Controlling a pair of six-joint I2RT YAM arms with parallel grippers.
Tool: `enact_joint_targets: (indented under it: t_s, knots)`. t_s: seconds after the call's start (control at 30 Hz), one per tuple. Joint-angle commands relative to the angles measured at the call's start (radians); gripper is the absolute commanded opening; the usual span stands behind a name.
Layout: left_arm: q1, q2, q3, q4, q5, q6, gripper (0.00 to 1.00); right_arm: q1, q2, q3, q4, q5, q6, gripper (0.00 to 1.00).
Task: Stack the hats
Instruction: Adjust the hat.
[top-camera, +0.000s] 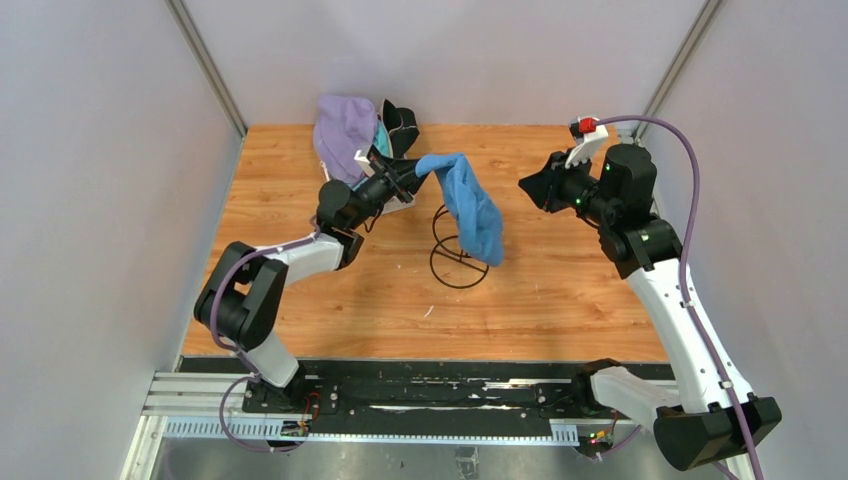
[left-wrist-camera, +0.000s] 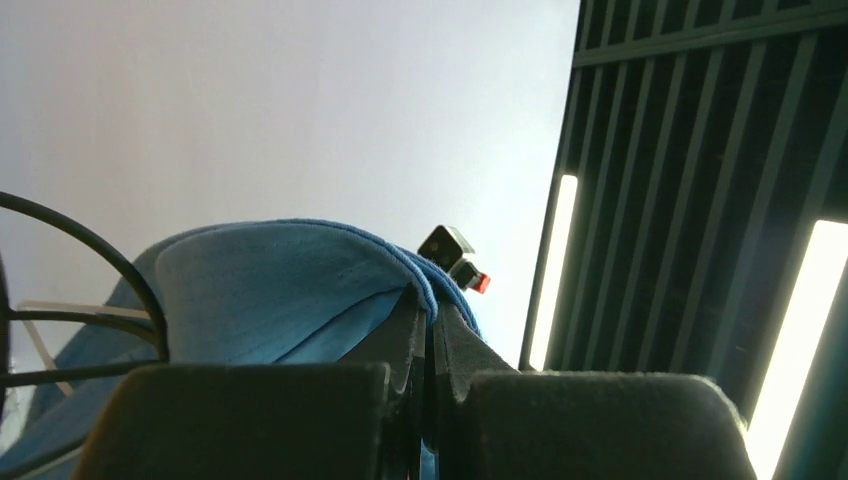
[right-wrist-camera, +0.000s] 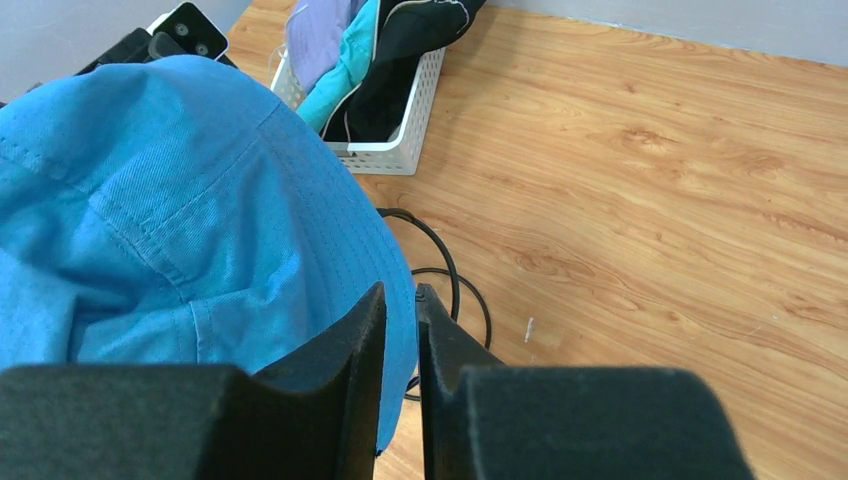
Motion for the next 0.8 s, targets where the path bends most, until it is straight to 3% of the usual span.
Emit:
enact_joint_targets:
  t_s: [0.0,0.3,0.53,0.77]
  knots:
    - [0.013,0.044,0.0,0.094,-0.027,-0.184,0.0,0.011,-0.003,0.008,-0.005,0.022,-0.021,0.19]
    - [0.013,0.16,0.008,0.162,-0.056,-0.216,0.0,0.011,-0.01,-0.022,-0.001,0.021,-0.022,0.35]
    - [0.013,0.188,0.087,0.113,-0.06,-0.198,0.0,0.014,-0.069,-0.057,0.01,-0.023,-0.02,0.59]
    - [0.013,0.205,0.125,0.066,-0.06,-0.17,0.0,0.028,-0.168,-0.089,0.019,-0.13,-0.017,0.68]
